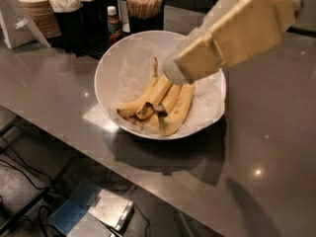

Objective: Pick banana from white bowl

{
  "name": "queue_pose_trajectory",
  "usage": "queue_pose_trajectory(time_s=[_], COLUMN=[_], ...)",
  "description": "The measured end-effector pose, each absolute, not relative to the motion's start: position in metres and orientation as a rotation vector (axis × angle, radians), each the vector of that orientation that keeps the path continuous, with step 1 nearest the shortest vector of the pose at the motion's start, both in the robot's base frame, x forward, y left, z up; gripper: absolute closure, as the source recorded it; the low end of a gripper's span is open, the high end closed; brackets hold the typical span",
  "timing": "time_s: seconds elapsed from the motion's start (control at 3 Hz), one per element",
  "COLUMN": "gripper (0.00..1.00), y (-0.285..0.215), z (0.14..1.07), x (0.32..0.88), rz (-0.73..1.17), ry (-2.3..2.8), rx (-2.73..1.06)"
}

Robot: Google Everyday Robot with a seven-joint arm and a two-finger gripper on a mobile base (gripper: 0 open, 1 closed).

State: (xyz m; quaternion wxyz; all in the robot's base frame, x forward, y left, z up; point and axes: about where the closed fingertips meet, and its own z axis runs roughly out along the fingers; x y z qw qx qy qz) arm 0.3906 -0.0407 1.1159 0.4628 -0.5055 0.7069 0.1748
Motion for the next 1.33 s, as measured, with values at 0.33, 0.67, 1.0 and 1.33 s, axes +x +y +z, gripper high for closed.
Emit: queue_pose_trajectory(time_s=[0.33, 0.67, 1.0, 1.33], gripper=[0.0, 0.0, 0.0, 0.0], y=[-0.049, -0.047, -0.047, -0.041], z=[1.028, 0.94, 0.94, 0.932], x=[0.43, 0.462, 0.462, 0.457], rz=[0.523, 0.606, 0.606, 0.62], ry=[1.829, 1.927, 1.927, 1.92], rx=[-1.118, -1.048, -1.048, -1.027])
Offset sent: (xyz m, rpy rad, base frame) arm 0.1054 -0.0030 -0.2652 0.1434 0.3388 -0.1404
